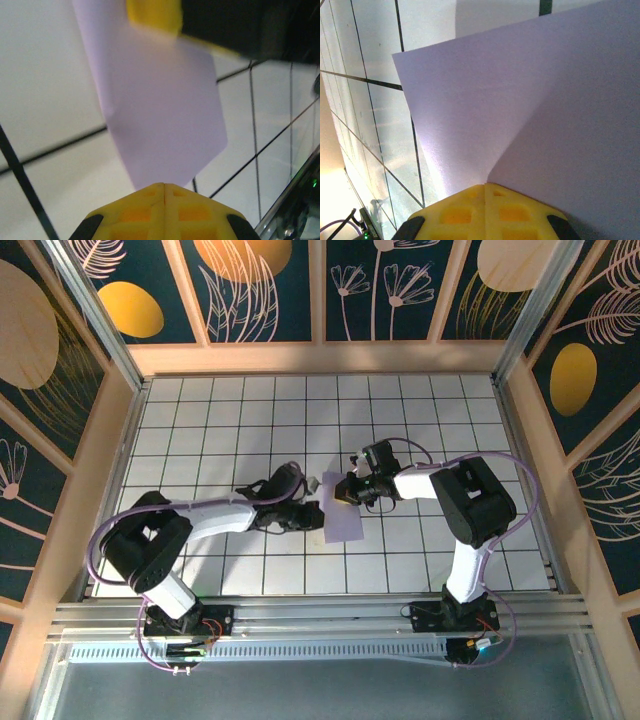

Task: Fold a paper plane with a square sheet of paper (fold left side to right side)
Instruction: Hold the square sheet of paper at the center of the table.

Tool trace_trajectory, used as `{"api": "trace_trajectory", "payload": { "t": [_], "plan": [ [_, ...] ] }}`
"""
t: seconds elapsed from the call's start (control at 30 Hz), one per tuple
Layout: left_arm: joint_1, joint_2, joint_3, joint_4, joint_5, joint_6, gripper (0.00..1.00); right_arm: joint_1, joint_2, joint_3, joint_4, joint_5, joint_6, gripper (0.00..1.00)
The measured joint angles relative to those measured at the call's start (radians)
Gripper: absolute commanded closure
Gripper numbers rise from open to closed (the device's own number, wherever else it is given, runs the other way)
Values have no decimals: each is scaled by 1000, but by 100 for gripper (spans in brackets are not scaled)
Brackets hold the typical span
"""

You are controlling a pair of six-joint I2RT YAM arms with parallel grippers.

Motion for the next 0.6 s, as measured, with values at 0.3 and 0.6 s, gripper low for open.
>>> {"api": "trace_trajectory", "payload": {
  "t": [0.3, 0.6],
  "plan": [
    [0, 179, 92, 19, 32, 41, 98, 0, -2, 0, -3, 3, 0, 100],
    [0, 215, 116, 20, 43, 60, 99, 1, -12, 0, -18, 16, -1, 94]
  ]
}}
